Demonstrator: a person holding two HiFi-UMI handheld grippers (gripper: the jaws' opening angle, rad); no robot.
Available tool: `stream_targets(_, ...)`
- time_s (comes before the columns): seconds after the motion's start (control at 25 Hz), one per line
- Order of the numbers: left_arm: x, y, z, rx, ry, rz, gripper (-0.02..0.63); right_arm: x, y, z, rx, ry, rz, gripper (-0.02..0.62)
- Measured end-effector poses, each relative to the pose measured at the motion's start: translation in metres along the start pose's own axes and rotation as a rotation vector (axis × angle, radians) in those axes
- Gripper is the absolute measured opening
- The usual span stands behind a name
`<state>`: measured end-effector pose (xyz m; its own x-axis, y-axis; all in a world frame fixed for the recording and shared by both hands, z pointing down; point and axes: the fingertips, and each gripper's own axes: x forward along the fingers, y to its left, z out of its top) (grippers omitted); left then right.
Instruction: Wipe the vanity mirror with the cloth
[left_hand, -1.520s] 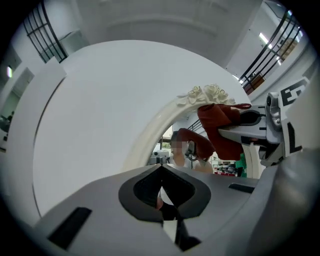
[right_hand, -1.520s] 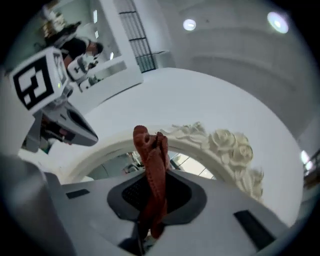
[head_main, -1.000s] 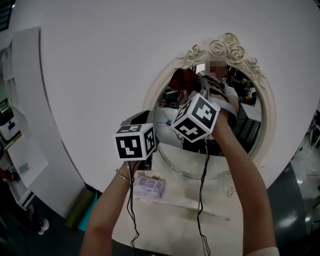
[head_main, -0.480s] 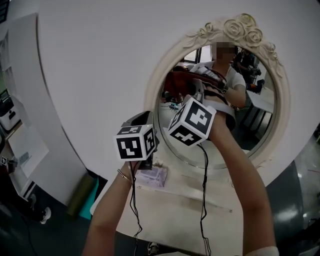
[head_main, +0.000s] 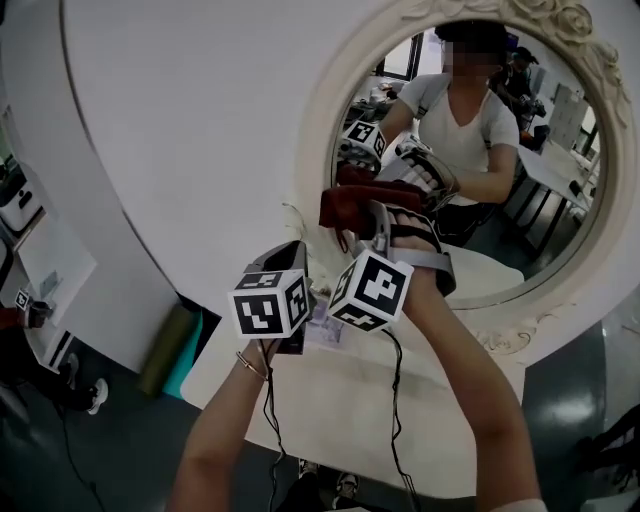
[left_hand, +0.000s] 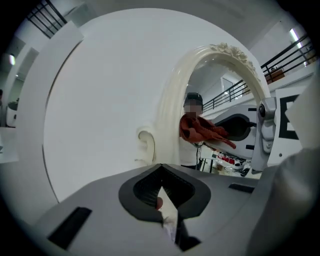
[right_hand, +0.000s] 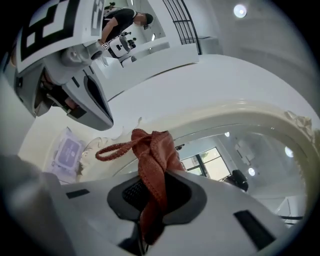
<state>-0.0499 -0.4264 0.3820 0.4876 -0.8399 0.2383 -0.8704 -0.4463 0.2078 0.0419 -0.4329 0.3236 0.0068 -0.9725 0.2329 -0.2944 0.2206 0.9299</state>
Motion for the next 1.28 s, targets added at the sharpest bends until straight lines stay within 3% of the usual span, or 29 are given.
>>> stream_targets(0.2,0.006,0.006,-0.058,-0.015,0.068,-0.006,0.005,0.014,0.072,-0.028,0.034,0.031,0.106,0.06)
stream_targets(0.36,0.005,0.01,-0.082,-0.031,0.11,-0.005,0.005,0.02,0.108,-0.046,0.062,0.071,0.176,0.06)
stream_targets(0.72,0.006,0.01,-0.084,-0.03,0.12,-0.011,0.005,0.02,0.123,-0.052,0.116,0.082,0.211,0.06)
stream_targets(0.96,-0.001,-0.011,-0.042,-0.011,0.074,-0.037,0.005,-0.013,0.077,-0.047,0.118,0.058,0.142,0.06)
stream_targets(1.28,-0.009,-0.097,0.077,0.058,-0.099,-0.15,0.005,-0.089,-0.095,-0.051,0.103,0.056,-0.137,0.06)
